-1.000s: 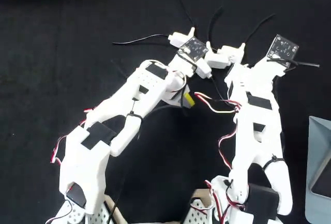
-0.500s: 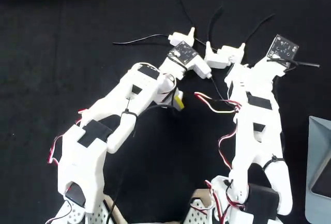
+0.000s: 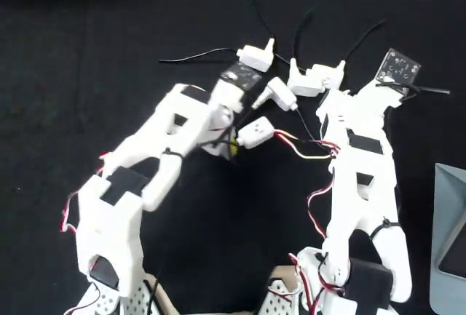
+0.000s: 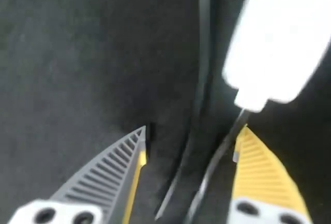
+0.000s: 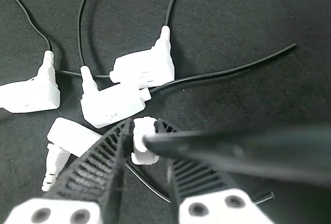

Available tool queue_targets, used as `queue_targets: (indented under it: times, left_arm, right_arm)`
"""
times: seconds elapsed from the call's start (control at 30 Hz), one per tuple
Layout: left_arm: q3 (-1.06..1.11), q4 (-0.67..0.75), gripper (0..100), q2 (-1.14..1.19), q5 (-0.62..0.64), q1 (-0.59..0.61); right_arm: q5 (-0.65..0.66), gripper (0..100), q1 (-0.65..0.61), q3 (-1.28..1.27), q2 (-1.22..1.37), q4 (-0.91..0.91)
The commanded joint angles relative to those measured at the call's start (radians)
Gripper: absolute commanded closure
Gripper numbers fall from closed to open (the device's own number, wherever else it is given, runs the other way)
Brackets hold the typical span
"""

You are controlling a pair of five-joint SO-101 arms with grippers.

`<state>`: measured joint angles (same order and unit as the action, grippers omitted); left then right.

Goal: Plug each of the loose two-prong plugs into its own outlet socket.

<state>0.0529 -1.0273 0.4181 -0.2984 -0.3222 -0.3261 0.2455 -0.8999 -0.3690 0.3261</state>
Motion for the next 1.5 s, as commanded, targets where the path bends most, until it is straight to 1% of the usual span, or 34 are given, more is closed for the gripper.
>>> queue_targets:
  times: [0.0, 0.2, 0.27, 0.37, 0.5, 0.7, 0.77, 0.87, 1.07, 1.2, 1.33, 1.47]
  left_arm:
    - [0.058, -0.046, 73, -0.130, -0.006, 0.105]
    - [0.262, -0.054, 73, -0.368, -0.012, 0.104]
    - [0.338, -0.023, 73, -0.430, -0.011, 0.087]
    - [0.427, 0.058, 73, -0.502, -0.006, 0.074]
    - [0.438, 0.153, 73, -0.543, -0.005, 0.031]
    - [0.435, 0.405, 73, -0.488, 0.029, -0.056]
    - [0.398, 0.443, 73, -0.437, 0.025, -0.088]
    - [0.295, 0.440, 73, -0.328, 0.025, -0.128]
    - [0.108, 0.440, 73, -0.095, 0.025, -0.160]
    - [0.042, 0.397, 74, -0.054, 0.025, -0.182]
    - [0.035, 0.356, 74, -0.052, 0.031, -0.191]
    - [0.035, 0.296, 85, -0.060, 0.028, -0.189]
  right_arm:
    - [-0.003, 98.7, 0.006, 0.067, -0.001, -0.015]
    - [-0.003, 98.7, 0.006, 0.067, -0.001, -0.015]
    - [-0.003, 98.7, 0.006, 0.067, -0.001, -0.015]
    - [-0.003, 98.7, 0.006, 0.067, -0.001, -0.014]
    - [-0.003, 98.7, 0.006, 0.067, -0.001, -0.014]
    - [-0.003, 98.7, 0.012, 0.067, -0.001, -0.012]
    - [-0.003, 98.7, 0.014, 0.067, -0.001, -0.012]
    - [-0.003, 98.7, 0.014, 0.067, -0.001, -0.012]
    - [-0.003, 98.7, 0.014, 0.067, -0.001, -0.012]
    - [-0.003, 98.7, 0.014, 0.067, -0.001, -0.012]
    - [-0.003, 98.7, 0.014, 0.067, -0.001, -0.015]
    - [-0.003, 98.7, 0.014, 0.067, -0.001, -0.015]
